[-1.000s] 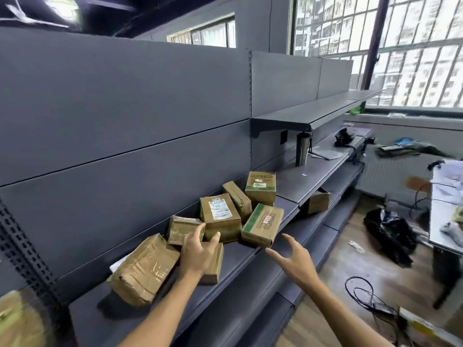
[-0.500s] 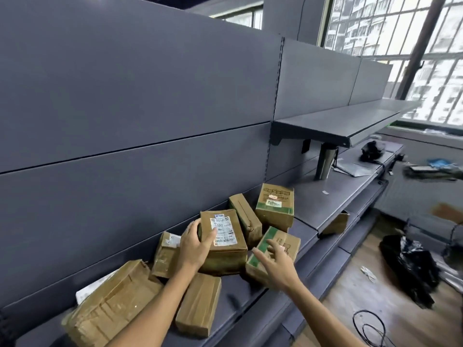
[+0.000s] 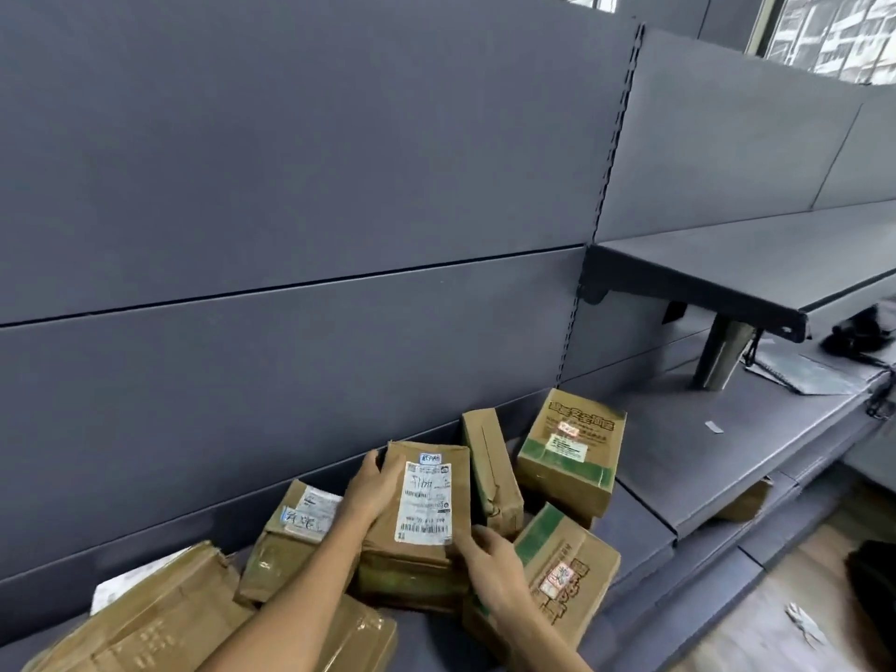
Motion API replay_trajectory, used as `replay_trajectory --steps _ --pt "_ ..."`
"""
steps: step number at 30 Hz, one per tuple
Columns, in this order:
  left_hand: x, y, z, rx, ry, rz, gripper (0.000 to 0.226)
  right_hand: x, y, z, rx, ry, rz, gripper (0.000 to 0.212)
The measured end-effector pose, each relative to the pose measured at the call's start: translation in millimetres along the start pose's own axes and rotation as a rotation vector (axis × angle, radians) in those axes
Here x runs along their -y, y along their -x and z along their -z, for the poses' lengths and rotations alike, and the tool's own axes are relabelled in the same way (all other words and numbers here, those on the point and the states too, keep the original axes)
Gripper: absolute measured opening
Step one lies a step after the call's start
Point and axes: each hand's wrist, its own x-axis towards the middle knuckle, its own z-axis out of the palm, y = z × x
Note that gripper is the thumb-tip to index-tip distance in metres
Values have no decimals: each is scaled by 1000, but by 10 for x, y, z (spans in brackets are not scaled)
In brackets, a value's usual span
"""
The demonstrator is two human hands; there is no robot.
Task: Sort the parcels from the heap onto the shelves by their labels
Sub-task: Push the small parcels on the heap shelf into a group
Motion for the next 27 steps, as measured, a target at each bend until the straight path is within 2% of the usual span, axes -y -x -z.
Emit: replay_trajectory --steps 3,7,10,14,16,19,22,25,27 --pt "-10 -146 -120 -26 -8 13 66 -116 -88 -31 26 128 76 35" --pt "85 -332 -167 31 -7 51 72 -163 -64 -12 25 124 122 34" --pt "67 -277 -98 34 82 29 68 -129 -22 37 18 73 177 26" --pt "-209 -22 63 -41 228 -16 58 -4 109 68 -70 -118 271 41" --pt "-351 45 204 -102 350 -67 54 104 178 66 -101 -202 309 44" --pt "-567 184 470 -117 513 -166 72 256 206 70 -128 -325 378 43" --pt "-707 284 704 -68 527 -246 70 444 212 92 -134 -319 519 41" --pt "-855 409 897 -93 594 -320 77 646 263 78 -132 -309 617 41" --pt "-926 481 994 -98 641 -360 67 744 317 56 -135 -311 658 41"
